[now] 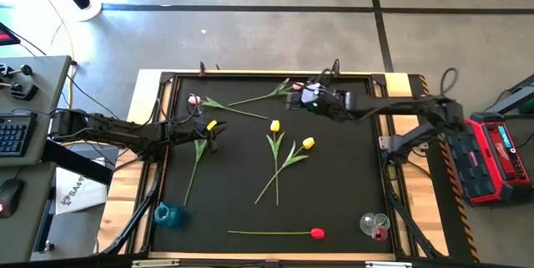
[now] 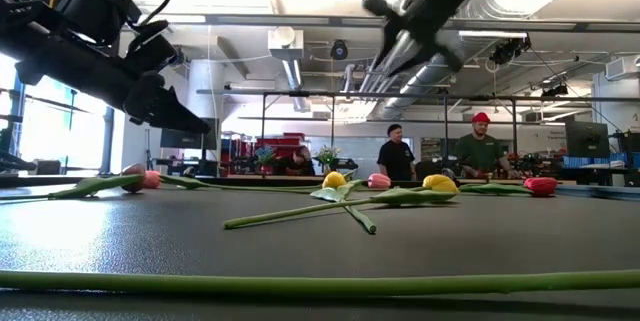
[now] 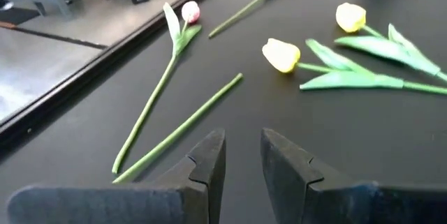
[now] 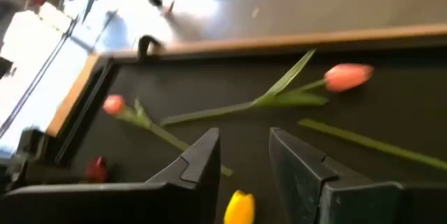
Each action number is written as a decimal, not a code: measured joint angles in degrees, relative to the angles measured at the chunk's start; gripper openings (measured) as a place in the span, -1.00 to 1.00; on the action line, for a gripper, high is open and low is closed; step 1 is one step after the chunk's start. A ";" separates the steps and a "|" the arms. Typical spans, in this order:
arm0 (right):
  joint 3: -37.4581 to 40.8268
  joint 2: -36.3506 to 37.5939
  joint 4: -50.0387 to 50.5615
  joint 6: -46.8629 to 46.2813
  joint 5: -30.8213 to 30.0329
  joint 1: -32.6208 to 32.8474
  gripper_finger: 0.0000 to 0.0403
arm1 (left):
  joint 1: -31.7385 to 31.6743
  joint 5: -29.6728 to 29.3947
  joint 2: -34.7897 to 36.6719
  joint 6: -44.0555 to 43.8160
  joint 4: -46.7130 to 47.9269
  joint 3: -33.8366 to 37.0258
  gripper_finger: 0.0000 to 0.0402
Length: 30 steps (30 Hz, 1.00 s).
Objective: Sort flowers into vase by color
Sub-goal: Put the right pink flower into the transparent vase
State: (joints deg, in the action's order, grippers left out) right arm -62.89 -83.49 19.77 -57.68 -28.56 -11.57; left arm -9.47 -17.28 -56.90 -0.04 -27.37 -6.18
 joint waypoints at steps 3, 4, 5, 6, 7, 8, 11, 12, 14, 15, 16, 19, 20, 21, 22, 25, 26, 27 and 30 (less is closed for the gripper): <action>0.00 -3.55 -4.27 2.77 8.61 -2.07 -0.44 | 0.00 0.01 0.00 -2.47 1.66 0.00 -0.60; 0.00 -4.40 -5.39 4.02 10.63 -2.40 -0.44 | 0.00 -0.03 0.00 -3.52 1.92 0.00 -0.60; 0.00 -5.11 -6.48 5.41 12.11 -2.59 -0.44 | 0.00 -0.46 0.00 -4.70 2.00 0.00 -0.60; 0.00 -5.55 -7.18 6.74 13.00 -2.67 -0.44 | 0.00 -1.08 0.00 -5.98 1.93 0.00 -0.60; 0.00 -5.80 -7.51 8.19 13.38 -2.67 -0.44 | 0.00 -1.33 0.00 -6.88 1.93 -0.02 -0.59; 0.00 -5.85 -7.58 9.49 13.61 -2.64 -0.44 | 0.00 -1.45 0.00 -7.28 2.86 -0.39 -0.58; 0.00 -5.83 -7.61 14.07 13.62 -2.64 -0.44 | -0.24 -2.69 -0.26 -7.82 8.70 -4.22 -0.51; 0.00 -5.83 -7.59 15.26 13.60 -2.64 -0.44 | -0.61 -3.67 -0.73 -7.82 10.72 -6.05 -0.47; 0.00 -5.61 -7.54 17.61 13.60 -2.66 -0.44 | -1.95 -4.98 -2.59 -6.83 13.22 -9.49 -0.38; 0.00 -5.45 -7.40 18.64 13.60 -2.67 -0.44 | -2.93 -4.87 -4.00 -5.76 13.63 -11.26 -0.34; 0.00 -5.12 -6.66 19.35 13.60 -2.67 -0.44 | -4.04 -4.10 -5.62 -4.66 13.54 -13.18 -0.29; 0.00 -4.29 -3.15 21.29 13.59 -2.62 -0.44 | -7.58 -0.51 -11.24 -1.09 13.21 -18.98 -0.19; 0.00 -4.10 -1.52 21.78 13.55 -2.39 -0.44 | -8.69 1.63 -13.44 0.19 13.25 -20.81 -0.18; 0.00 -3.88 -0.03 22.37 13.51 -2.20 -0.44 | -9.81 3.60 -15.68 1.16 13.38 -22.53 -0.17; 0.00 -3.82 1.64 23.15 13.40 -1.99 -0.44 | -10.91 5.59 -18.02 1.85 13.44 -24.45 -0.17; 0.00 -3.79 5.81 23.50 12.38 -1.21 -0.44 | -13.67 10.84 -24.83 4.28 13.35 -29.91 -0.18; 0.00 -3.79 6.90 23.43 12.12 -0.96 -0.44 | -14.43 11.99 -27.02 5.06 13.59 -31.66 -0.18; 0.00 -3.79 7.90 23.42 12.12 -0.72 -0.44 | -15.12 12.90 -29.28 5.61 13.86 -33.51 -0.19; 0.00 -3.79 10.54 23.23 12.11 0.35 -0.44 | -17.07 14.89 -35.77 6.30 17.32 -40.46 -0.20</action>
State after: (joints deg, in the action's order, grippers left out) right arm -62.89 -87.29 30.31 -34.46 -16.45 -11.23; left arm -26.54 -2.39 -92.67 6.25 -10.04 -46.64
